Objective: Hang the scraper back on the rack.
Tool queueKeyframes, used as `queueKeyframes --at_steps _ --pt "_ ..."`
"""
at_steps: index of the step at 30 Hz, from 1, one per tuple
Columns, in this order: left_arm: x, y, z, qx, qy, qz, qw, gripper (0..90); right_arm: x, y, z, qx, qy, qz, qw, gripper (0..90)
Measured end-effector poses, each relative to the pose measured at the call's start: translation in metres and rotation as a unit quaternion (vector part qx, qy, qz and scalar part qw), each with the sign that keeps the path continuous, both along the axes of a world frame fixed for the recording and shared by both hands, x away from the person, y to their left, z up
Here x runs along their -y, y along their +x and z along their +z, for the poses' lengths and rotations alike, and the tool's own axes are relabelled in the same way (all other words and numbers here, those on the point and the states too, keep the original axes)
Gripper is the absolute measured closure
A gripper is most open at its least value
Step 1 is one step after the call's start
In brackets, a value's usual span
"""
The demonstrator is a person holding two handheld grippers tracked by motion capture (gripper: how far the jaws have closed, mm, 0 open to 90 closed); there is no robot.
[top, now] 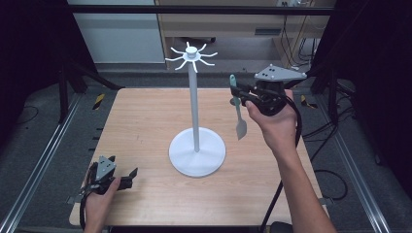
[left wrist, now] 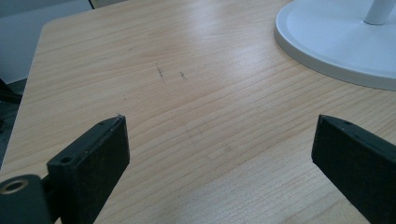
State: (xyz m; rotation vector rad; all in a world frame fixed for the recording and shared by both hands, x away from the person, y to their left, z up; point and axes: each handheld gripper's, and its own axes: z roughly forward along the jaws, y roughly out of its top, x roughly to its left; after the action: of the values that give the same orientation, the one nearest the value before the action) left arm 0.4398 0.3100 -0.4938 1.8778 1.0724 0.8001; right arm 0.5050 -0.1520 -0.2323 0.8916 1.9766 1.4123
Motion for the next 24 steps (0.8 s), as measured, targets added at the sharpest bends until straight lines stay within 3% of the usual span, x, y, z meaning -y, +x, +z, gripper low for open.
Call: queueKeyframes --at_steps 24 --pt "0.000 0.000 0.000 -0.001 0.000 -0.001 1.0000 3.9 -0.012 -0.007 0.027 0.031 0.023 0.021 0.9990 74.0"
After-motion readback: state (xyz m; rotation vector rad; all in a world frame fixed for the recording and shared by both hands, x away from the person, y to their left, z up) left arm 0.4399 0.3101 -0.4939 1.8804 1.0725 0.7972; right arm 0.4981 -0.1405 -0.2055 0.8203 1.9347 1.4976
